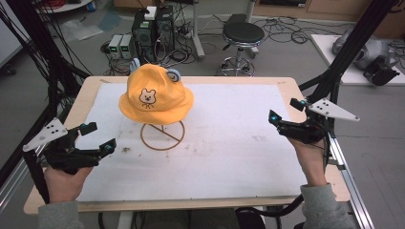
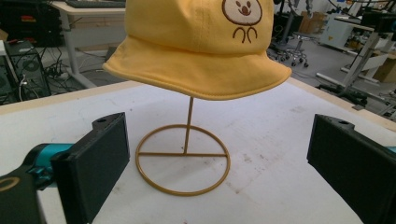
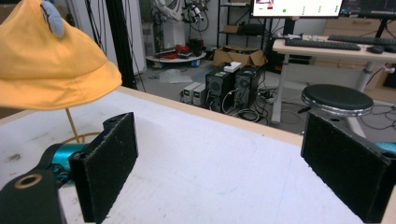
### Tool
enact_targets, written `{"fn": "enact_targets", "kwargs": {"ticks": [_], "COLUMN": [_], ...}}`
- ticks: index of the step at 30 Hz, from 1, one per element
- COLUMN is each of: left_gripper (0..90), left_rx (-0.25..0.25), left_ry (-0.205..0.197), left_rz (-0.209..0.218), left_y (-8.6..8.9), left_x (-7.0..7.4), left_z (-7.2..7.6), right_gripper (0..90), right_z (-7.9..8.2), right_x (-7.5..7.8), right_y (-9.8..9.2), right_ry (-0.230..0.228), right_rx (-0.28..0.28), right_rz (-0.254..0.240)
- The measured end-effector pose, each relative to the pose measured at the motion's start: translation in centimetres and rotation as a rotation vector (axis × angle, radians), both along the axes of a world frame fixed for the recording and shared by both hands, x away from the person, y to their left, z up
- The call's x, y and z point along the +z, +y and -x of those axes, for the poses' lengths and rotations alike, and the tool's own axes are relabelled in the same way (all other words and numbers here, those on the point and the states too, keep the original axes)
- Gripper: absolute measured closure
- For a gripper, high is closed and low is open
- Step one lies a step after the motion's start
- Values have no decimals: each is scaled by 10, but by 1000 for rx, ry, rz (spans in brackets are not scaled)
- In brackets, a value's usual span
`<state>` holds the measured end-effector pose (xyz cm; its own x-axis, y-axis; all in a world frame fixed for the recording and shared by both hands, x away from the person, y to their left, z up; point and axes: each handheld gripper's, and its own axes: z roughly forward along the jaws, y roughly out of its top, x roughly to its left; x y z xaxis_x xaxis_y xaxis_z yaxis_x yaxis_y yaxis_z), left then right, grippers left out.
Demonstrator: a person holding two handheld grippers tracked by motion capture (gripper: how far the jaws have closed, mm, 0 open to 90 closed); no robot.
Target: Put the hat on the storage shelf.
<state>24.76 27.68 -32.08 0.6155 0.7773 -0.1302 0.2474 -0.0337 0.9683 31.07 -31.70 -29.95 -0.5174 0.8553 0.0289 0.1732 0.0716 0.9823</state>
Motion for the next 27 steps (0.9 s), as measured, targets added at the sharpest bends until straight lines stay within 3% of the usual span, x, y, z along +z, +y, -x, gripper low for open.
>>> {"fn": "enact_targets", "kwargs": {"ticks": [5,10,14,20,27], "left_gripper": [61,61,61,61,61], "left_rx": [-2,-4,-9,-11,-12], "left_ry": [-7,-3,-1,-1,-4], "left_rz": [0,2,-2,-1,-6], "left_y": [0,0,-3,-5,-6], "left_x": [2,0,-1,-1,-1], "left_z": [1,-2,-3,-4,-4], "right_gripper": [107,107,107,107,107], "right_z": [4,15,16,16,20], "right_x": [-8,-18,-24,-26,-25], "right_y": [-12,-24,-30,-28,-33], "right_ry": [9,-24,-11,-4,-34], "right_rx": [-17,-29,-30,-7,-60], "right_rz": [-14,-12,-18,-17,-39]}}
